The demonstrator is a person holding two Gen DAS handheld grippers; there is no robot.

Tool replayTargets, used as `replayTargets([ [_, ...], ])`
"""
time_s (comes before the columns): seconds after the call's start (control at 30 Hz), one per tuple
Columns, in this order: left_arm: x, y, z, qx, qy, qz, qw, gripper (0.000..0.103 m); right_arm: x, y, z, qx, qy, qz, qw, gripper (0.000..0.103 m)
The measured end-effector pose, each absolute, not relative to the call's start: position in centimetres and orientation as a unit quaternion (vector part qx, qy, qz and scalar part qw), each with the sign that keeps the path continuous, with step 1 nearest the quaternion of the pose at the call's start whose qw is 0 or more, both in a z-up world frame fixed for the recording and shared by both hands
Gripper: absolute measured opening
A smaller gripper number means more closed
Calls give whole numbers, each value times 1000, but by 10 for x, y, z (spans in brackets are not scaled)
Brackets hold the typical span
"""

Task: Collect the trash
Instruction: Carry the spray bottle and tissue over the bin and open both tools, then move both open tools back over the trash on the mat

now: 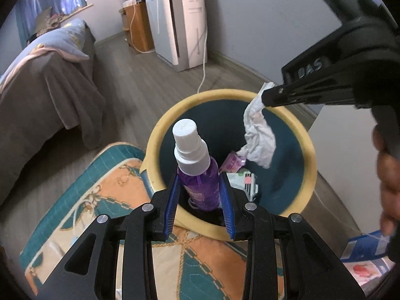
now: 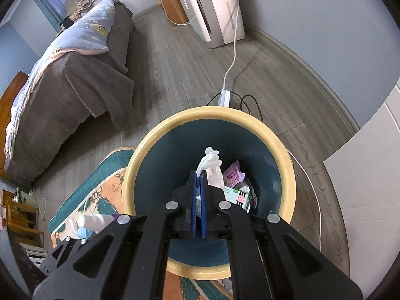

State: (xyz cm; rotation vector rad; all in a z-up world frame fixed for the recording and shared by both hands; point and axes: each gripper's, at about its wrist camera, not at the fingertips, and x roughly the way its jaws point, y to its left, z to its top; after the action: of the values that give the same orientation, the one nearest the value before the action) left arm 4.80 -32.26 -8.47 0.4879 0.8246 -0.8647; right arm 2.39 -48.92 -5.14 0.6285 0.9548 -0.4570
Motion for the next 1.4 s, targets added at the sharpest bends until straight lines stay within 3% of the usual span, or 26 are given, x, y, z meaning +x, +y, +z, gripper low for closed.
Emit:
replayTargets([
  [0.17, 46, -327, -87, 228, 384, -403, 799, 36, 23, -491, -52, 296, 447, -219, 815, 3],
  [0.27, 47, -325, -85, 227, 381, -400, 802, 50, 23, -492, -54, 302, 452, -220, 810, 6],
  [0.47, 46, -317, -81, 231, 373, -392, 809, 67, 22, -492, -54, 300, 451, -225, 810, 44],
  [0.53, 45, -313, -78, 236, 365, -384, 815, 75, 22, -490, -51, 297, 447, -225, 813, 64],
  [0.6, 45, -309, -76, 235, 363, -378, 819, 86, 23, -489, -49, 292, 444, -226, 816, 76],
  [0.7, 45, -300, -71, 232, 360, -366, 826, 91, 25, -487, -45, 284, 440, -232, 820, 90],
  [1.4, 49, -155, -9, 243, 359, -265, 861, 93, 69, -395, -36, 208, 478, -166, 837, 97],
])
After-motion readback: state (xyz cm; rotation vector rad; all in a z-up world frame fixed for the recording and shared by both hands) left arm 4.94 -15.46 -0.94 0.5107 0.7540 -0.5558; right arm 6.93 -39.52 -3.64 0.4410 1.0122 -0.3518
